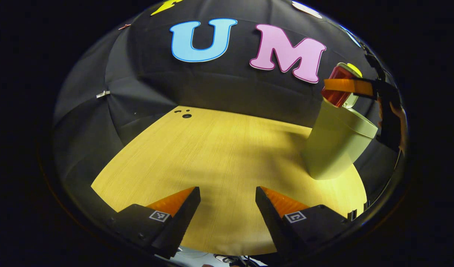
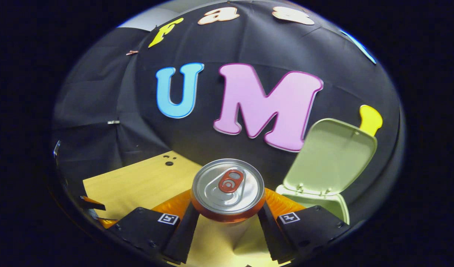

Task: Press the lid of the desktop garbage bin to open it, pick up the crumpled paper on the desktop and throw it into the bin, then pick up the pop can on the desktop and drop it into the bin, and finally close the garbage bin lid.

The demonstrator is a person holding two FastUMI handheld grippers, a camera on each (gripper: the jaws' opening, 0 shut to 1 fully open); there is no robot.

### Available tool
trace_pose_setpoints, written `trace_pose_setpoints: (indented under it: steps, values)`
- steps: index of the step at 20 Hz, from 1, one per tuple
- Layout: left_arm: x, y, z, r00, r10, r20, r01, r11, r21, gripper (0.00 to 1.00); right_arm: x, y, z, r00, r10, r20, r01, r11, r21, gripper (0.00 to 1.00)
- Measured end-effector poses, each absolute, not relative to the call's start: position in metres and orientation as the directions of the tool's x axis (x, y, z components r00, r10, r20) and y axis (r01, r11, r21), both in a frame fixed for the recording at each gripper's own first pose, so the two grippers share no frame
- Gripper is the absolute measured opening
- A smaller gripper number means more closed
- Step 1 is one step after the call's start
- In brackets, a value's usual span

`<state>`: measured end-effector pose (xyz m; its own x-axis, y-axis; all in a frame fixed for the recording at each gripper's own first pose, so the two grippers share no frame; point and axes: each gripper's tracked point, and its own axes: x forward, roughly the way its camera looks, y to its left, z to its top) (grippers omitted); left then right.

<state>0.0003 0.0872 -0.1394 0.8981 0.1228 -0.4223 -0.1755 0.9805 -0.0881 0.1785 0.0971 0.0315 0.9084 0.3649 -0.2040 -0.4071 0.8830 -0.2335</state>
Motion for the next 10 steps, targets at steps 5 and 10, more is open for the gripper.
trace_pose_setpoints:
  steps: [5,10]
  values:
    - [0.002,0.084,-0.137,0.909,0.114,-0.400,-0.155,0.985,-0.071,0.96,0.194,0.024,0.050,0.960,0.224,-0.171,-0.263,0.930,-0.256,0.82]
    - [0.005,0.082,-0.138,0.911,0.102,-0.400,-0.154,0.983,-0.101,0.96,0.202,-0.036,0.048,0.978,0.117,-0.174,-0.158,0.955,-0.250,0.82]
